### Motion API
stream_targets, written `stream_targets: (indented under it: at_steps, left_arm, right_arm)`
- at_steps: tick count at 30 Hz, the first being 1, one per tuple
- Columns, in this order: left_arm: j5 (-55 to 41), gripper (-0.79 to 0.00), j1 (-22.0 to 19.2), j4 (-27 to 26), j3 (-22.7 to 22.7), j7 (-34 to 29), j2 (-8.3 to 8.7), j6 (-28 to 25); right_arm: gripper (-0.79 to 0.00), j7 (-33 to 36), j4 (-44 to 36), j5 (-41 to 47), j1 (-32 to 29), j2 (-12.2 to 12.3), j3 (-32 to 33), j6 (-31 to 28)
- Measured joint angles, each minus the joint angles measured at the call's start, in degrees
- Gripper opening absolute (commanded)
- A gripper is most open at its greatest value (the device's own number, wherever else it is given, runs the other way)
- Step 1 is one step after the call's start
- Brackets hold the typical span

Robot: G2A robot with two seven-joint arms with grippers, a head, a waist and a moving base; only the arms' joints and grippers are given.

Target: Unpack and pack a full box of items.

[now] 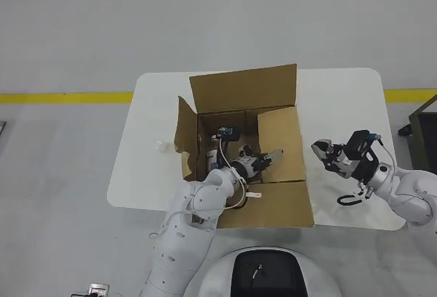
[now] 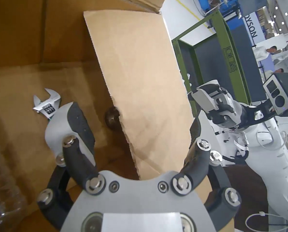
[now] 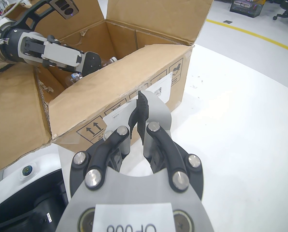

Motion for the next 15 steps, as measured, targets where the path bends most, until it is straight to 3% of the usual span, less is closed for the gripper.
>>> stream_targets:
  at_steps: [9, 15]
  left_arm:
    - [0.3, 0.000, -0.8, 1.4, 0.6, 0.1, 0.14, -0.2]
    - [-8.2, 0.000, -0.5, 1.9, 0.5, -0.4, -0.15, -2.7]
  right_arm:
    - [-0.785, 0.2, 0.1, -0.1, 0.4, -0.3, -0.5, -0.6]
    - [-0.785, 0.5, 0.3, 0.1, 0.6, -0.5, -0.7, -1.2]
